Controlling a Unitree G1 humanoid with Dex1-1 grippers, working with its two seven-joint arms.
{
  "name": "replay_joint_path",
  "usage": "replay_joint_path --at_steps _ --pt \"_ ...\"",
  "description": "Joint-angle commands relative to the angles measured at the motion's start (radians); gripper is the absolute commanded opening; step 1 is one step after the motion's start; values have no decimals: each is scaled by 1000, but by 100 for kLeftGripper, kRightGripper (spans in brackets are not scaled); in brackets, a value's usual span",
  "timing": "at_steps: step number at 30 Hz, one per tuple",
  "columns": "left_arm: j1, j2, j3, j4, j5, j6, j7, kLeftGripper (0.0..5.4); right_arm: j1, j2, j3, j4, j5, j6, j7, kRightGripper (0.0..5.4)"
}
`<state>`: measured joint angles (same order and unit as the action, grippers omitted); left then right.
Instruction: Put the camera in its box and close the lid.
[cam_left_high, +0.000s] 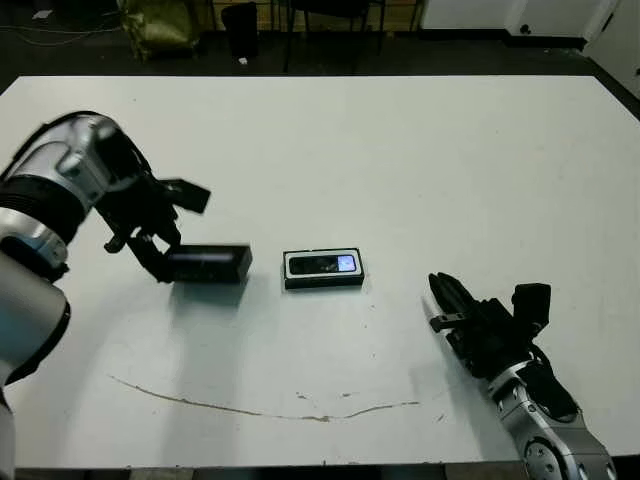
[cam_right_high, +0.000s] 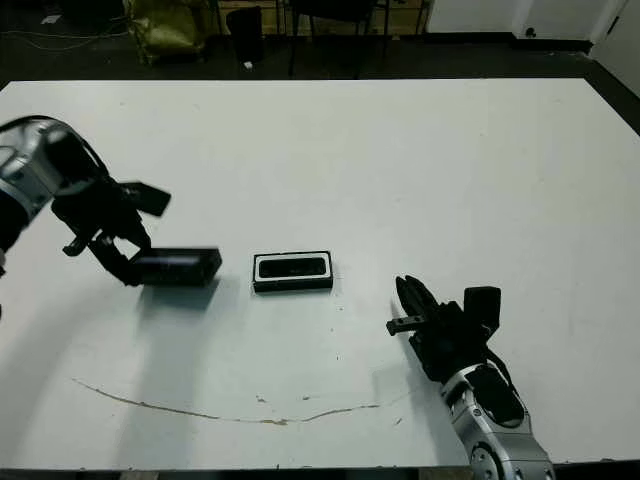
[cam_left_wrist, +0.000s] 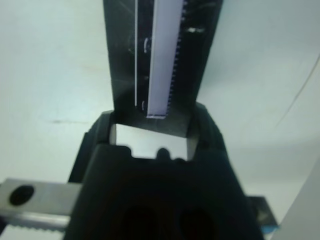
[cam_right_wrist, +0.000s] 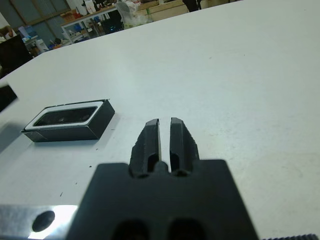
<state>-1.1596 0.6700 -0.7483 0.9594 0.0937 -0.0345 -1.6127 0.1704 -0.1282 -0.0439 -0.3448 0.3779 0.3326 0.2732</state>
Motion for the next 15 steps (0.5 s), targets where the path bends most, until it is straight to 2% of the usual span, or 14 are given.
replay_joint_path --at_steps 1,3,9,15 --pt "50 30 55 -73 -51 98 -2 177 5 -13 3 18 -18 -11 9 0" --pt "75 35 111 -125 -50 168 -2 177 6 -15 9 -3 -29 12 -8 0" --pt "153 40 232 -299 -47 395 55 177 2 -4 12 16 -32 1 -4 0" --pt "233 59 281 -539 -33 513 114 177 2 3 8 38 -22 -37 21 0"
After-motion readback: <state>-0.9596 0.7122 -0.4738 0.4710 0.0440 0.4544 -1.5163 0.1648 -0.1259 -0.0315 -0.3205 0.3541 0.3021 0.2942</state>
